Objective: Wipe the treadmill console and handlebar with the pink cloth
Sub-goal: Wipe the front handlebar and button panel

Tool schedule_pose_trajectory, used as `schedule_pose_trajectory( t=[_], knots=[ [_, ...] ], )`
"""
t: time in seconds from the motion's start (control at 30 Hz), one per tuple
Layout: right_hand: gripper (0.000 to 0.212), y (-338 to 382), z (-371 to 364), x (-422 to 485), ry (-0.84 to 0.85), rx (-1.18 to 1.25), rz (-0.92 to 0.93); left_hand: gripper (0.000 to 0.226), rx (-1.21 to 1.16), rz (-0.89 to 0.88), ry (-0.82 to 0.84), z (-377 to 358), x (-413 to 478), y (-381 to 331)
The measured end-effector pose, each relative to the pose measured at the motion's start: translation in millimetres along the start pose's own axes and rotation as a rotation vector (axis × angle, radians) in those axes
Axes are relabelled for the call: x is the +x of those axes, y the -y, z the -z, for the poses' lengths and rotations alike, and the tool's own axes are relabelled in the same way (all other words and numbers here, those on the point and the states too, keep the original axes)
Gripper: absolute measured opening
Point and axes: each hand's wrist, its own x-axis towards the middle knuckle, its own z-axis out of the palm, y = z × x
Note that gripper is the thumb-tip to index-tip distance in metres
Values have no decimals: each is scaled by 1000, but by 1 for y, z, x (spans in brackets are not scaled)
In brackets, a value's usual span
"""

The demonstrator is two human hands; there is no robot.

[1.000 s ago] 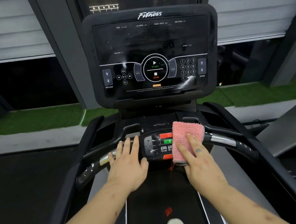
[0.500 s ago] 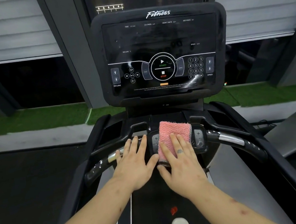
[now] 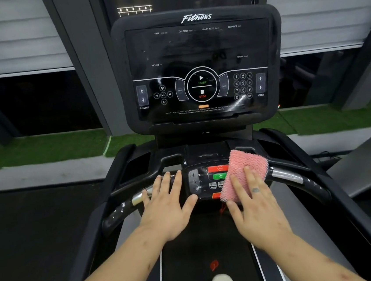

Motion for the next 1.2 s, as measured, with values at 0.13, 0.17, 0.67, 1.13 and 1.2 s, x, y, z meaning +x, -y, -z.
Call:
schedule_pose_trajectory(
  t=[0.13,0.17,0.67,1.13,1.2],
  knots=[
    [79,24,-7,3,-5,4,40,79,-18,-2,5,-1,0,1],
    [78,32,-10,4,-4,-1,63,79,-24,-7,8,-1,-1,2],
    [67,35,-15,8,-48,-23,177,76,-40,-12,22,4,-3,1],
    [71,24,-28,-2,-48,-57,126,76,-45,0,25,4,-2,-1],
    [71,39,-32,-3,-50,-56,180,76,-54,-5,26,3,-2,0]
  ],
)
